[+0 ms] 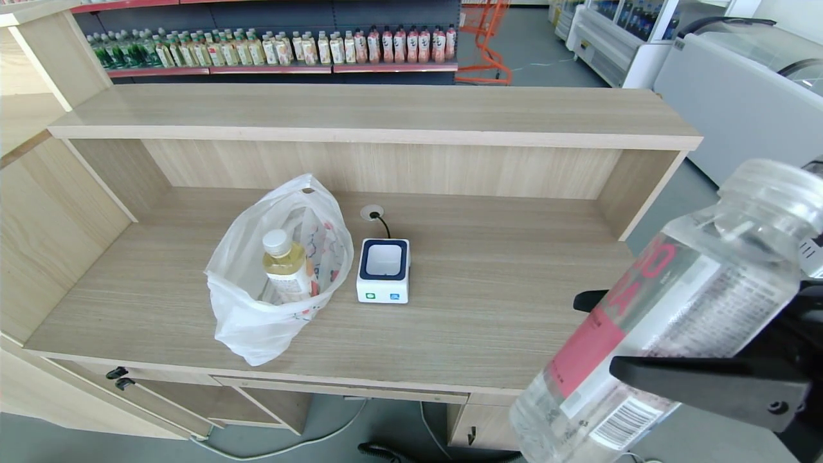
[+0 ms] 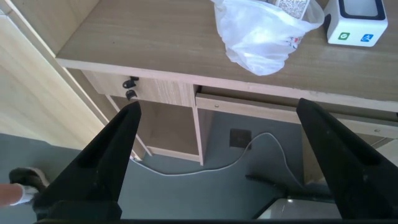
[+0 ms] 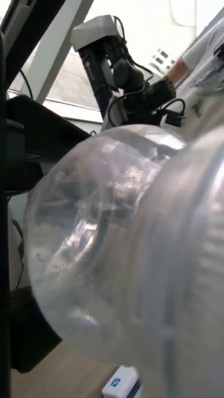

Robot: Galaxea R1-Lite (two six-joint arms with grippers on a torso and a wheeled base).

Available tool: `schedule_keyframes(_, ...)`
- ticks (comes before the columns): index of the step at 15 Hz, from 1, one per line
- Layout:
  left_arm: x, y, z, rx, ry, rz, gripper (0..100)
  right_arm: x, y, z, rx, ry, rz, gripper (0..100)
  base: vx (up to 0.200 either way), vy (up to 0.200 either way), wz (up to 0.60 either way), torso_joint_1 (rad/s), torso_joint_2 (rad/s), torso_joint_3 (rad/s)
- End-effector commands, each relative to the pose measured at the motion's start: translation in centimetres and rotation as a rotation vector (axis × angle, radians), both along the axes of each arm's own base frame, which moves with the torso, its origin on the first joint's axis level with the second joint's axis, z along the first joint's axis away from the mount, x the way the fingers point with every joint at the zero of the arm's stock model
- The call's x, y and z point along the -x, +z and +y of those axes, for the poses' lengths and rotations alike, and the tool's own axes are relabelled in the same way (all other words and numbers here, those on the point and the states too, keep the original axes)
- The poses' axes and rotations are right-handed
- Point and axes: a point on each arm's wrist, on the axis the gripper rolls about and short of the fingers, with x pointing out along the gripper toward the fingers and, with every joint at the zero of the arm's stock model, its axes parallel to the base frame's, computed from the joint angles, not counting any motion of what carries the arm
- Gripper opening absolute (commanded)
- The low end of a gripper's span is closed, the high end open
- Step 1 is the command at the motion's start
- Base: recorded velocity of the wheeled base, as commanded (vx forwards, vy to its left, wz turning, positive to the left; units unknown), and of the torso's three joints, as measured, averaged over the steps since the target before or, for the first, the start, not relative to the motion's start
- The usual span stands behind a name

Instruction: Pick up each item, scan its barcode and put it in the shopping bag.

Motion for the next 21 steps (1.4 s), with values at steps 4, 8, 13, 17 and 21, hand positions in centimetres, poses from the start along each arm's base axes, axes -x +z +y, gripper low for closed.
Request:
schedule_keyframes(4,0.0,0.0,0.0,0.000,0.001,0.001,100,-1.7,-1.7,-3.7,0.345,-0.224,-0.621,0,0.000,0.000,0.00,0.000,0.00,0.000)
schedule_keyframes(8,0.0,0.0,0.0,0.000,0.001,0.001,100,-2.3,-1.8,-5.5,0.685,-0.431,-0.976,0,0.000,0.000,0.00,0.000,0.00,0.000)
schedule_keyframes(13,0.0,0.0,0.0,0.000,0.000,0.000,100,-3.2,-0.7,-6.1,0.849,-0.597,-1.057,0,0.000,0.000,0.00,0.000,0.00,0.000)
schedule_keyframes(17,0.0,0.0,0.0,0.000,0.000,0.000,100,-3.0,-0.8,-6.3,0.887,-0.616,-1.069,0,0.000,0.000,0.00,0.000,0.00,0.000)
schedule_keyframes(21,0.0,0.0,0.0,0.000,0.000,0.000,100,-2.4,-1.3,-6.5,0.892,-0.615,-1.061,0,0.000,0.000,0.00,0.000,0.00,0.000)
